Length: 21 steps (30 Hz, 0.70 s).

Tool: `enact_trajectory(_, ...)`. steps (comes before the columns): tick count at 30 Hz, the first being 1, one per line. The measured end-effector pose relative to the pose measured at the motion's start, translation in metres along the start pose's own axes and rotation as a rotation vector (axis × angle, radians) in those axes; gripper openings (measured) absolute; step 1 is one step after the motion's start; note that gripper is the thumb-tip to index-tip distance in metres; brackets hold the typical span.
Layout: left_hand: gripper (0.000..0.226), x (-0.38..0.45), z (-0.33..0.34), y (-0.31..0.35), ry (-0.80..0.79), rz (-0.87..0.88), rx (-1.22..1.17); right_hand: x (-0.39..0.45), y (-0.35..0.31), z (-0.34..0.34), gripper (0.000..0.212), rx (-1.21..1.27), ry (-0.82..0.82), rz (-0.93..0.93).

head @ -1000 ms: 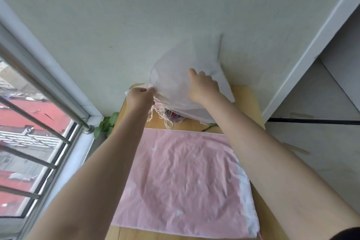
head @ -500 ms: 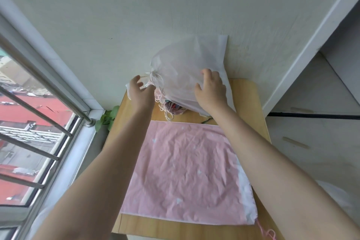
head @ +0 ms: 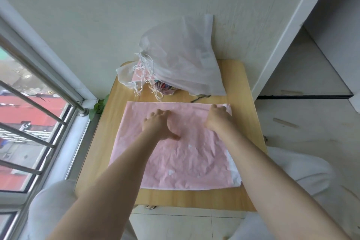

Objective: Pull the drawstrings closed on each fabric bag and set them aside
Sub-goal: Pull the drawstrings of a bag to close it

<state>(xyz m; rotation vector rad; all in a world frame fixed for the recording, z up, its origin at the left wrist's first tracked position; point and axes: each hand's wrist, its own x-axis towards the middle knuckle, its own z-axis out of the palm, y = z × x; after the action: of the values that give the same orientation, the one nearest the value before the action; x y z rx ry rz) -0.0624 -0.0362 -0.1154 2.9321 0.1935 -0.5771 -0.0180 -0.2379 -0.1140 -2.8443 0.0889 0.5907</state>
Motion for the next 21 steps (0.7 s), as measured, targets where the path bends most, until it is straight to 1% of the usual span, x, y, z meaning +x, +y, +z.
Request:
enact_trajectory(2,0.117,-0.005,0.003,-0.001,0.011,0.000,0.015,-0.001,0.000,0.001,0.047,0.095,0.055,0.027)
enact_trajectory(3,0.115,-0.008,0.004,-0.001,0.018,-0.002,0.021,-0.001,0.000,0.002,0.052,0.146,0.075,0.038)
enact_trajectory(5,0.111,-0.013,0.008,-0.002,0.026,-0.015,0.041,-0.001,0.003,0.004,0.066,0.144,0.064,0.041)
enact_trajectory(6,0.110,-0.016,0.009,-0.001,0.032,-0.017,0.056,0.000,0.006,0.006,0.068,0.146,0.046,0.034)
enact_trajectory(8,0.109,-0.019,0.011,0.000,0.047,-0.025,0.084,-0.001,0.010,0.008,0.062,0.204,0.014,0.031)
enact_trajectory(10,0.108,-0.020,0.011,0.001,0.051,-0.031,0.112,-0.001,0.011,0.008,0.053,0.251,0.052,0.032)
enact_trajectory(12,0.106,-0.023,0.011,0.003,0.044,-0.039,0.138,-0.003,0.009,0.010,0.045,0.245,0.099,0.014)
enact_trajectory(14,0.099,-0.027,0.009,0.006,0.018,-0.054,0.201,-0.005,0.007,0.015,0.033,0.228,0.139,-0.035)
enact_trajectory(15,0.090,-0.027,0.006,0.007,0.002,-0.060,0.221,-0.007,0.005,0.018,0.031,0.236,0.162,-0.062)
enact_trajectory(17,0.070,-0.030,-0.005,0.009,-0.014,-0.092,0.130,-0.012,-0.001,0.024,0.034,0.273,0.214,-0.145)
enact_trajectory(18,0.067,-0.030,-0.008,0.007,0.008,-0.109,0.066,-0.015,-0.005,0.026,0.035,0.269,0.232,-0.225)
enact_trajectory(19,0.061,-0.031,-0.011,0.005,0.065,-0.116,0.006,-0.018,-0.011,0.027,0.035,0.253,0.238,-0.318)
enact_trajectory(21,0.040,-0.032,-0.013,-0.003,0.271,-0.096,-0.138,-0.021,-0.027,0.028,0.032,0.260,0.236,-0.499)
